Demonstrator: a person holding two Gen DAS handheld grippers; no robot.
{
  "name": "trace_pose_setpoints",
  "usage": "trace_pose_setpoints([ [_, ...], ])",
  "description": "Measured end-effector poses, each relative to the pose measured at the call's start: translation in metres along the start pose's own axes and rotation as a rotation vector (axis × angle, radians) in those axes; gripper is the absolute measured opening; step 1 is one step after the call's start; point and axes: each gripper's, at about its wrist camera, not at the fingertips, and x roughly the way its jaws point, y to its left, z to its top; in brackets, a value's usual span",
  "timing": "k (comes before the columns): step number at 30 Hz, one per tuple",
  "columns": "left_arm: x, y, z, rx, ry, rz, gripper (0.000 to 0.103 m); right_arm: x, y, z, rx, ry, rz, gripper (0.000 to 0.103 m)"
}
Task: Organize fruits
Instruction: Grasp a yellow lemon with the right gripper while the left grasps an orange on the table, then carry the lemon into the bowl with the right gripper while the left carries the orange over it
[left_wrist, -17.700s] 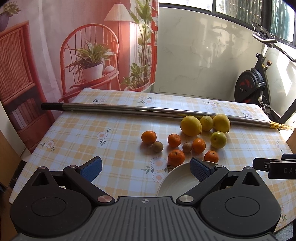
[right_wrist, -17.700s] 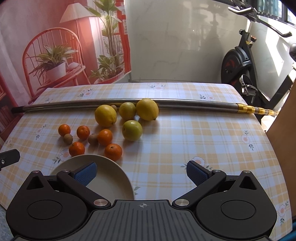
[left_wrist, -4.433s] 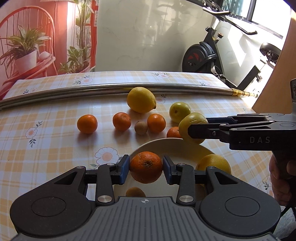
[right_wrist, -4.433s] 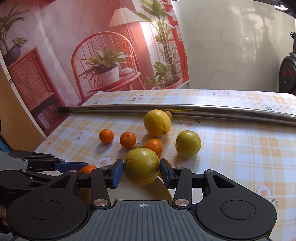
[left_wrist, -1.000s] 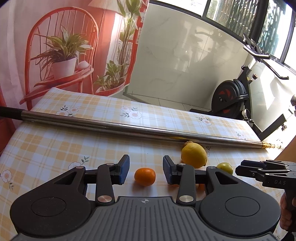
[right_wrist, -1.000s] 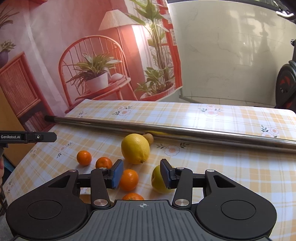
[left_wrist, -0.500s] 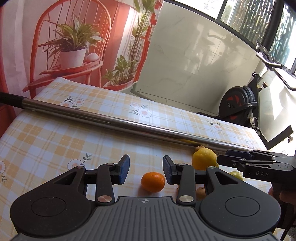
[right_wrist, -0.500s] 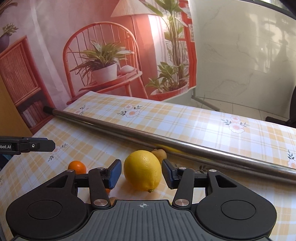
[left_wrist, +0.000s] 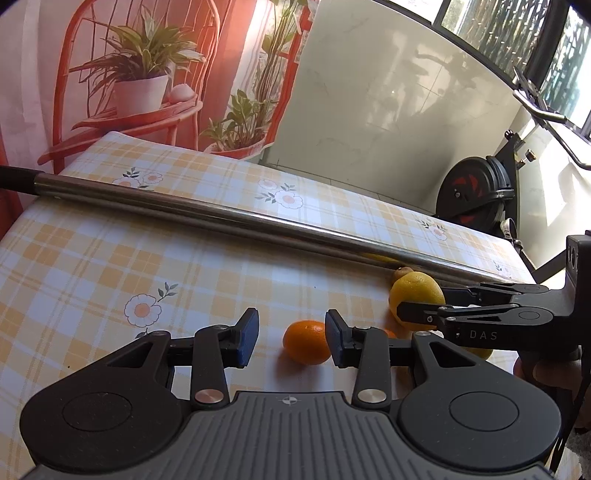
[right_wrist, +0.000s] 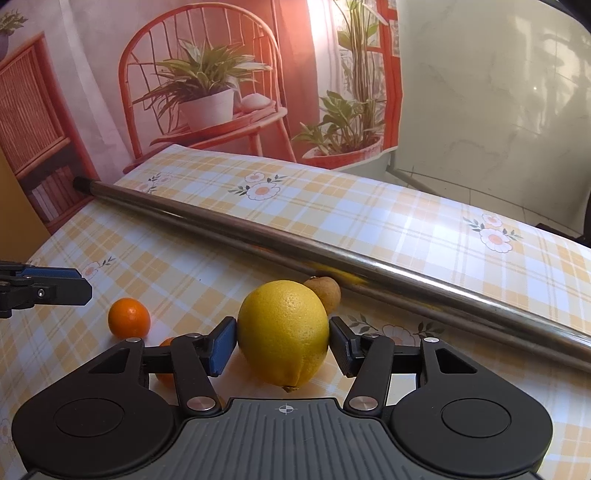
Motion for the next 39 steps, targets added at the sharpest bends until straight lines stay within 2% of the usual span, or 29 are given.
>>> trace_pose_setpoints([
  [8, 0.001, 0.004, 0.000, -0.043, 0.010, -0.013, 0.041, -0.027, -0.005, -0.015, 0.067, -0.063, 0.009, 0.050],
  [14, 0.007, -0.003, -0.002, -0.026, 0.025, -0.028, 0.043, -0.067, -0.015, -0.025, 0.118, -0.172, -0.067, 0.050],
  [15, 0.008, -0.005, -0.003, -0.013, 0.023, -0.042, 0.045, -0.074, -0.017, -0.028, 0.125, -0.190, -0.073, 0.050],
  [17, 0.011, -0.009, -0.005, 0.014, 0.013, -0.059, 0.066, -0.086, -0.020, -0.033, 0.151, -0.214, -0.073, 0.050],
  [18, 0.012, -0.010, -0.006, 0.023, 0.010, -0.053, 0.067, -0.092, -0.023, -0.036, 0.169, -0.224, -0.073, 0.050],
  [25, 0.027, -0.013, -0.012, 0.077, 0.044, -0.014, 0.067, -0.123, -0.022, -0.060, 0.226, -0.264, -0.089, 0.050],
  [29, 0.035, -0.015, -0.013, 0.111, 0.051, 0.002, 0.065, -0.131, -0.018, -0.071, 0.243, -0.259, -0.078, 0.050],
  [36, 0.043, -0.017, -0.015, 0.108, 0.059, 0.017, 0.058, -0.135, -0.016, -0.081, 0.251, -0.243, -0.083, 0.050],
  [37, 0.045, -0.017, -0.015, 0.109, 0.060, 0.018, 0.054, -0.135, -0.016, -0.083, 0.252, -0.239, -0.086, 0.050],
  [38, 0.044, -0.017, -0.015, 0.111, 0.059, 0.017, 0.045, -0.135, -0.016, -0.084, 0.253, -0.237, -0.088, 0.050],
  [39, 0.044, -0.018, -0.016, 0.117, 0.056, 0.018, 0.040, -0.135, -0.016, -0.086, 0.256, -0.233, -0.087, 0.050],
])
